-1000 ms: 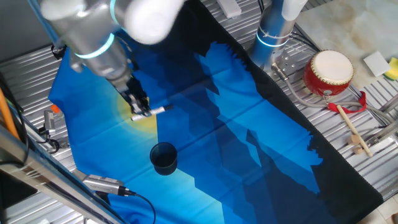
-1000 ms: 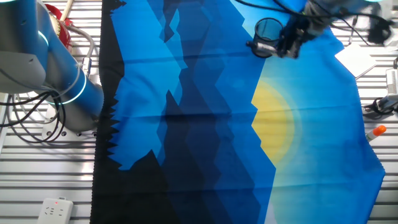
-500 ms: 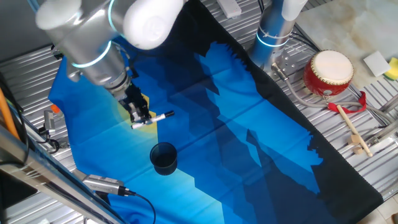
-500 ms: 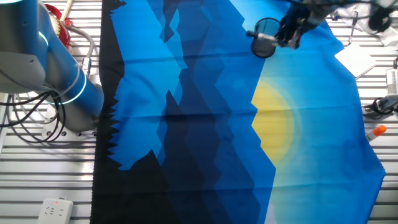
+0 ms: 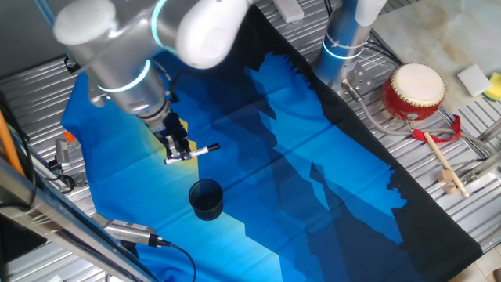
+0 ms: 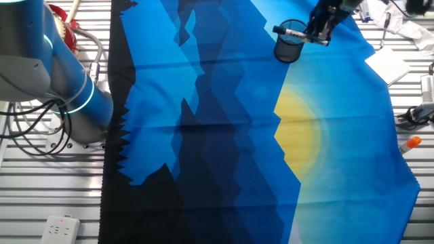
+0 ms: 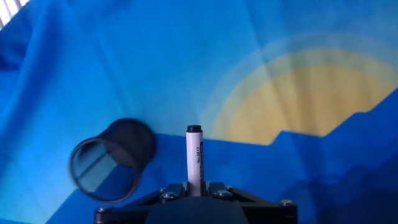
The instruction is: Put the pen into the pen holder
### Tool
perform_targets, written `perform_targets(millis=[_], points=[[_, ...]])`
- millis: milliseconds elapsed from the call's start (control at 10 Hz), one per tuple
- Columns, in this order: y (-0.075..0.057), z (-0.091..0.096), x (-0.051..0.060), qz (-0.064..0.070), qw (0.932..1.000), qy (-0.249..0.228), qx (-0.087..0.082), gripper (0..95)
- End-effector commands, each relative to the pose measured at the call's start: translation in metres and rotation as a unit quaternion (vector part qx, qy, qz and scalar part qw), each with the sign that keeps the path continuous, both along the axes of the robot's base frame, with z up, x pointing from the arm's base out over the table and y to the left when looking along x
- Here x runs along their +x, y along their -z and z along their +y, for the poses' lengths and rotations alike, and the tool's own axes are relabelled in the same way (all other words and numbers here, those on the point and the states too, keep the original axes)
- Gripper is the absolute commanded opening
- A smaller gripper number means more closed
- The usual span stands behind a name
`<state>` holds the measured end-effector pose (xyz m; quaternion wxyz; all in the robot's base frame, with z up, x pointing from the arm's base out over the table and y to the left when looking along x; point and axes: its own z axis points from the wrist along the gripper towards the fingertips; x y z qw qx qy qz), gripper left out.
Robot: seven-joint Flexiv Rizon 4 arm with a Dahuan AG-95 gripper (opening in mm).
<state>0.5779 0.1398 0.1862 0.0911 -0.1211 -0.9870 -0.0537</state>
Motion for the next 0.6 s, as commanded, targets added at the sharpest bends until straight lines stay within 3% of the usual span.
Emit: perform_targets(millis=[100,300,600], points=[[0.0000,-0.0005,0.0017,0.012,0.9999,-0.010,-0.001,0.0],[-0.0001,-0.0005,0.0016,0.009,0.9998,-0.019,-0.001,0.0],[0.0001,-0.0009,0.0014,0.016,0.9995,-0.026,0.000,0.0]])
